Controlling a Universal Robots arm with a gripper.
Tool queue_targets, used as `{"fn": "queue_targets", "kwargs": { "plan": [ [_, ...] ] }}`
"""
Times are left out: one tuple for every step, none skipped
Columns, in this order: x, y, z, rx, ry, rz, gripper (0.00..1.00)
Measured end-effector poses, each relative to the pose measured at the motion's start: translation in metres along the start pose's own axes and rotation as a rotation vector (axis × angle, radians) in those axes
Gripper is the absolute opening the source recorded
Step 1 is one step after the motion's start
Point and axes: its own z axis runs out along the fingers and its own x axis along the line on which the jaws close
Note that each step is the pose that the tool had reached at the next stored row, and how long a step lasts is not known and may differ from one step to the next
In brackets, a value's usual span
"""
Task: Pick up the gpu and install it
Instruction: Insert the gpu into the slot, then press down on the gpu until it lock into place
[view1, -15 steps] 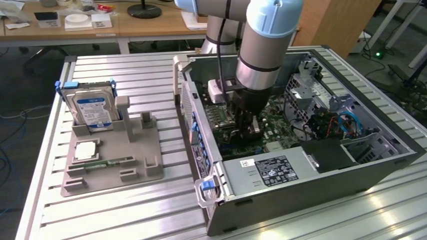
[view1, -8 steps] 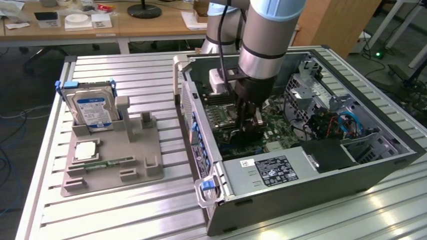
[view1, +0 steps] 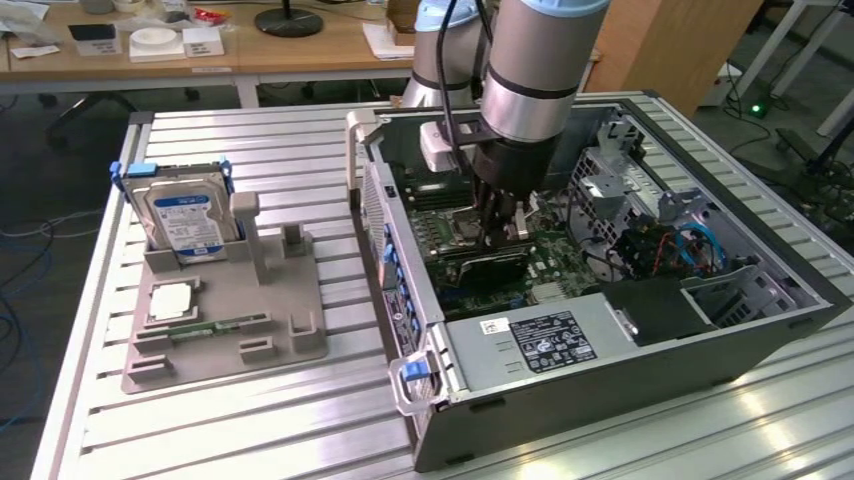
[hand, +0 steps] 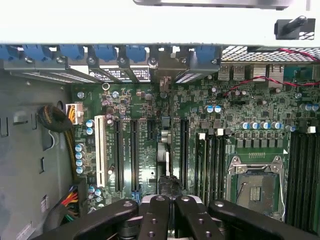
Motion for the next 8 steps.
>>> {"fn": "queue_targets", "kwargs": {
  "plan": [
    [0.0000,0.0000,0.0000,0.0000,0.0000,0.000,0.10],
    [0.0000,0.0000,0.0000,0.0000,0.0000,0.000,0.10],
    [0.0000,0.0000,0.0000,0.0000,0.0000,0.000,0.10],
    [0.0000,0.0000,0.0000,0.0000,0.0000,0.000,0.10],
    [0.0000,0.0000,0.0000,0.0000,0.0000,0.000,0.10],
    [0.0000,0.0000,0.0000,-0.0001,0.0000,0.000,0.10],
    [0.0000,0.0000,0.0000,0.0000,0.0000,0.000,0.10],
    [0.0000,0.0000,0.0000,0.0000,0.0000,0.000,0.10]
  ]
}}
